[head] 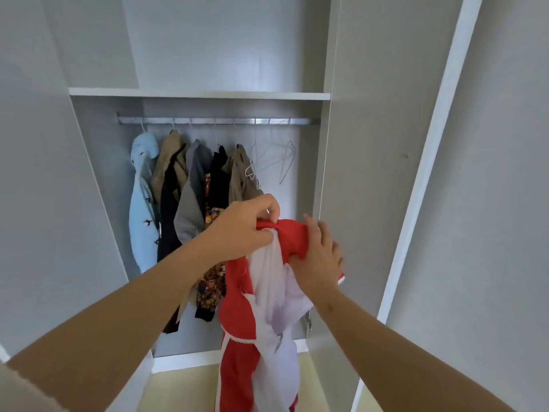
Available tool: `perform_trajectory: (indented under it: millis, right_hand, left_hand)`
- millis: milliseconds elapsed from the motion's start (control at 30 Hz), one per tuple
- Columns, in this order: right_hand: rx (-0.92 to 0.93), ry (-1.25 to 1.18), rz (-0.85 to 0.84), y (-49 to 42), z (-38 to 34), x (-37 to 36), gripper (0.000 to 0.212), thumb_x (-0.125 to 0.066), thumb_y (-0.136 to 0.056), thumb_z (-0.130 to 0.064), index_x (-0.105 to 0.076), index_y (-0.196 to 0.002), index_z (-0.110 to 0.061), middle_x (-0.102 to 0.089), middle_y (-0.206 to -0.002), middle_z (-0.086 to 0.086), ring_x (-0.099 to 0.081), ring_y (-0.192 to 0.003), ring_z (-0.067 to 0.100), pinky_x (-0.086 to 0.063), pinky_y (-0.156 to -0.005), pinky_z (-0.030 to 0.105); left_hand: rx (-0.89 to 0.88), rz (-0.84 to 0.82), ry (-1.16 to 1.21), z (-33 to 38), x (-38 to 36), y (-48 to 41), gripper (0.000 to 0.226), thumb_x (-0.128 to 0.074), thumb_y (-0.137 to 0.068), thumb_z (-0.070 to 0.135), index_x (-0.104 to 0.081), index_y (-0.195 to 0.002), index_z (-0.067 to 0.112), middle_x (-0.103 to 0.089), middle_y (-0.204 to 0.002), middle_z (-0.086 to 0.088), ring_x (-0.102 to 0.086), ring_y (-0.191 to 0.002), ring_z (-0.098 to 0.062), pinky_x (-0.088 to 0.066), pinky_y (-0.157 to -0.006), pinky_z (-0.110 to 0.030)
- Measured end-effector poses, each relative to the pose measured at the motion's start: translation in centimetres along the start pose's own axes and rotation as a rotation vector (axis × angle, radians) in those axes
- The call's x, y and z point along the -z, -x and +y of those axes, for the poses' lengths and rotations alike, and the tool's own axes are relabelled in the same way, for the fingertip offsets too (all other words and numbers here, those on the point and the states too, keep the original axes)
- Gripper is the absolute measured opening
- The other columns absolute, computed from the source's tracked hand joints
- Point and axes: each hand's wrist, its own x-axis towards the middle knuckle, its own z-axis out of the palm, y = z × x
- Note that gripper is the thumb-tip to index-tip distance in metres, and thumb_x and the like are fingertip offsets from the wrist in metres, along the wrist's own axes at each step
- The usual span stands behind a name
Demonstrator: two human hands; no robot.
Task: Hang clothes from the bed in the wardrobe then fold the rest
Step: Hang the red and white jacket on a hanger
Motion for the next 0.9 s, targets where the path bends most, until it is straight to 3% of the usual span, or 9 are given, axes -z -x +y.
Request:
perform_trajectory:
  millis: [100, 133, 200, 300, 400, 467, 600, 733, 900]
  right_hand:
    - [0.042, -0.035, -0.218, -2.8, -0.7, -1.9, 0.033, -0.044, -0.090, -0.019, -0.056, -0.118, -0.030, -0.052, -0.126, -0.004, -0.042, -0.117, 0.027, -0.030, -0.102, 0.039]
    - [-0.024, -0.211, -0.272, -3.4, -1.3, -2.5, 0.025, -0.042, -0.092, -0.018, -0.061, -0.106, -0.025, -0.060, -0.109, -0.002, -0.050, -0.105, 0.025, -0.038, -0.094, 0.036]
    - [-0.188, -0.623, -0.306, -4.9, -2.3, -3.7, 0.022, -0.042, -0.093, -0.012, -0.060, -0.084, -0.019, -0.060, -0.082, -0.001, -0.055, -0.082, 0.020, -0.044, -0.071, 0.028]
    - [-0.365, -0.975, -0.274, -8.1, -3.8, -5.6, 0.029, -0.044, -0.090, -0.010, -0.061, -0.068, -0.016, -0.059, -0.066, 0.003, -0.053, -0.063, 0.016, -0.045, -0.059, 0.026]
    - [-0.467, -1.166, -0.236, -11.9, -5.8, -7.1, 0.039, -0.047, -0.086, -0.015, -0.064, -0.051, -0.017, -0.061, -0.050, 0.000, -0.057, -0.047, 0.013, -0.047, -0.053, 0.024]
    - [-0.524, -1.193, -0.192, -14.4, -7.1, -8.1, 0.031, -0.049, -0.084, -0.016, -0.060, -0.055, -0.016, -0.059, -0.046, -0.001, -0.055, -0.046, 0.014, -0.046, -0.055, 0.025]
    - [-0.568, -1.251, -0.086, -18.2, -8.1, -10.2, 0.028, -0.048, -0.086, -0.015, -0.055, -0.059, -0.014, -0.057, -0.042, -0.002, -0.054, -0.035, 0.010, -0.045, -0.048, 0.021]
    - [-0.596, -1.309, 0.019, -20.9, -8.3, -12.2, 0.028, -0.046, -0.086, -0.012, -0.054, -0.059, -0.012, -0.057, -0.039, -0.001, -0.052, -0.031, 0.010, -0.039, -0.031, 0.014]
    - [-0.556, -1.315, 0.037, -23.7, -7.3, -15.1, 0.029, -0.046, -0.085, -0.010, -0.054, -0.058, -0.013, -0.058, -0.046, 0.000, -0.054, -0.041, 0.014, -0.043, -0.040, 0.015]
  left_hand:
    - [-0.038, 0.121, -0.106, -3.1, 0.8, -1.4, 0.038, -0.053, -0.073, 0.001, -0.042, -0.076, 0.038, -0.061, -0.076, -0.009, -0.058, -0.068, -0.022, -0.046, -0.064, -0.038]
    - [-0.032, 0.169, -0.129, -4.4, 1.1, -2.0, 0.041, -0.052, -0.075, -0.001, -0.044, -0.080, 0.039, -0.061, -0.074, 0.000, -0.057, -0.063, -0.008, -0.045, -0.059, -0.028]
    - [-0.002, 0.253, -0.200, -7.4, 1.8, -3.3, 0.040, -0.051, -0.077, -0.003, -0.052, -0.099, 0.031, -0.056, -0.075, 0.014, -0.054, -0.061, 0.002, -0.037, -0.055, -0.015]
    - [0.082, 0.309, -0.341, -12.2, 2.8, -5.5, 0.042, -0.050, -0.079, 0.000, -0.051, -0.115, 0.022, -0.060, -0.082, 0.005, -0.057, -0.071, -0.013, -0.046, -0.061, -0.031]
    - [0.240, 0.244, -0.496, -17.2, 3.7, -8.0, 0.026, -0.050, -0.083, 0.008, -0.053, -0.107, 0.018, -0.057, -0.085, -0.002, -0.057, -0.080, -0.023, -0.046, -0.064, -0.035]
    - [0.396, 0.132, -0.512, -20.7, 4.3, -9.5, 0.018, -0.048, -0.086, 0.013, -0.058, -0.101, 0.017, -0.057, -0.084, -0.002, -0.057, -0.081, -0.023, -0.044, -0.066, -0.033]
    - [0.653, -0.030, -0.192, -26.6, 4.7, -11.8, 0.017, -0.045, -0.092, 0.024, -0.059, -0.099, 0.016, -0.054, -0.077, 0.000, -0.054, -0.070, -0.016, -0.046, -0.060, -0.028]
    - [0.786, 0.121, 0.212, -29.8, 4.6, -14.1, 0.021, -0.038, -0.094, 0.043, -0.048, -0.101, 0.026, -0.056, -0.093, -0.004, -0.058, -0.080, -0.024, -0.054, -0.064, -0.036]
    - [0.867, 0.209, 0.270, -32.4, 4.7, -16.5, 0.038, -0.036, -0.091, 0.056, -0.044, -0.111, 0.025, -0.055, -0.099, -0.004, -0.057, -0.088, -0.028, -0.054, -0.068, -0.039]
